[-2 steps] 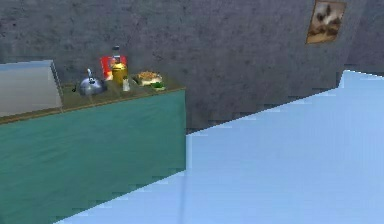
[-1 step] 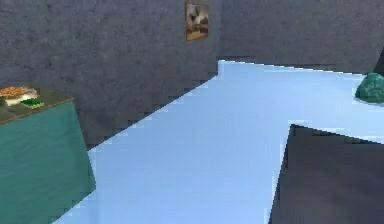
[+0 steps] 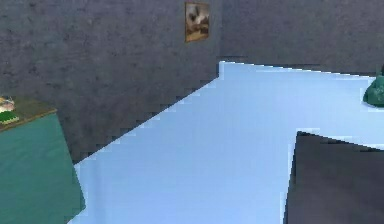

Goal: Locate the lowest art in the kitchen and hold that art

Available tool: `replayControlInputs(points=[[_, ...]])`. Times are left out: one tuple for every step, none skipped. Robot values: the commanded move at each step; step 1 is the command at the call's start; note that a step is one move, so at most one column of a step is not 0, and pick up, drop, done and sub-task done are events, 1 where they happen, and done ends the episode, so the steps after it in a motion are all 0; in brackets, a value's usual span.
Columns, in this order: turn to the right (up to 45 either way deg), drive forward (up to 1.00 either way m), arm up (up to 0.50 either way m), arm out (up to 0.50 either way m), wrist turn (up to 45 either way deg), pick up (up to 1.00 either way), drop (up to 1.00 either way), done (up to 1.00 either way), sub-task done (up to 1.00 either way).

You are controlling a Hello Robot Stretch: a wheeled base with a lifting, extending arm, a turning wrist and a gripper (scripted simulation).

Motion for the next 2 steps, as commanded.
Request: replayControlInputs(points=[[0.0, 1.0, 0.0, 0.0, 0.0, 0.0, 0.0, 0.0, 0.0], [0.0, 1.0, 0.0, 0.0, 0.0, 0.0, 0.0, 0.0, 0.0]])
